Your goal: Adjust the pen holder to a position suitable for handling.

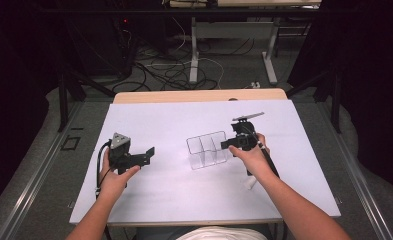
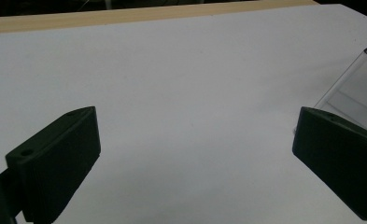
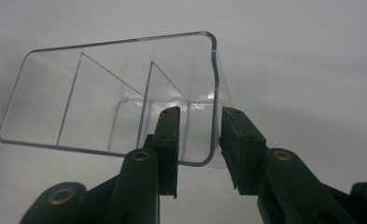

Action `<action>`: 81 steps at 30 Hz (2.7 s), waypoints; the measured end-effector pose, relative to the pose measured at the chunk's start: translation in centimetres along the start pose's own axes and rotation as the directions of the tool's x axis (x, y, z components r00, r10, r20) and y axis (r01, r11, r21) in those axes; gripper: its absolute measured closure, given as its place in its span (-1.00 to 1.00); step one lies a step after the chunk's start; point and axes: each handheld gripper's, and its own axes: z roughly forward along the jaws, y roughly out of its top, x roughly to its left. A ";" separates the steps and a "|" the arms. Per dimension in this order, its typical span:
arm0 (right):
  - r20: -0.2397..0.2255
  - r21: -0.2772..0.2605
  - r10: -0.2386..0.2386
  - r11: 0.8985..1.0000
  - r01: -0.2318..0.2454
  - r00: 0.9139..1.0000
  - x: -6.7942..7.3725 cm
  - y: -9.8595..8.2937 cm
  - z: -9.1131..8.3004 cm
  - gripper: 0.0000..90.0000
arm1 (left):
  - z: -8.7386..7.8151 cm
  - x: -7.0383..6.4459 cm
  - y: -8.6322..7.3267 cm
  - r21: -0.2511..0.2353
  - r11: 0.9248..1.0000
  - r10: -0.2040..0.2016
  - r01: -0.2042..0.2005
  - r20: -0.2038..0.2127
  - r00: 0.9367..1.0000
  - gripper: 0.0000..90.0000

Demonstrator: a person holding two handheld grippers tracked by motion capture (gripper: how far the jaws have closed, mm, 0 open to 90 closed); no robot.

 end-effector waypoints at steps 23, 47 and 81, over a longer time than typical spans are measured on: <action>-0.121 0.004 0.047 0.999 -0.047 0.992 1.4 -2.0 -0.7 0.15 | 0.3 -0.7 0.0 0.006 1.000 0.024 -0.024 0.005 1.000 -0.98; -0.097 -0.141 -0.082 0.988 0.068 0.992 -3.3 -2.4 -3.8 -0.09 | 0.4 -0.8 -0.1 0.014 1.000 0.027 -0.027 0.006 1.000 -0.98; -0.085 -0.058 -0.470 0.883 0.466 0.879 -7.2 -0.9 -4.2 -0.66 | 0.2 -0.3 -0.2 0.017 1.000 0.022 -0.022 -0.008 1.000 -0.98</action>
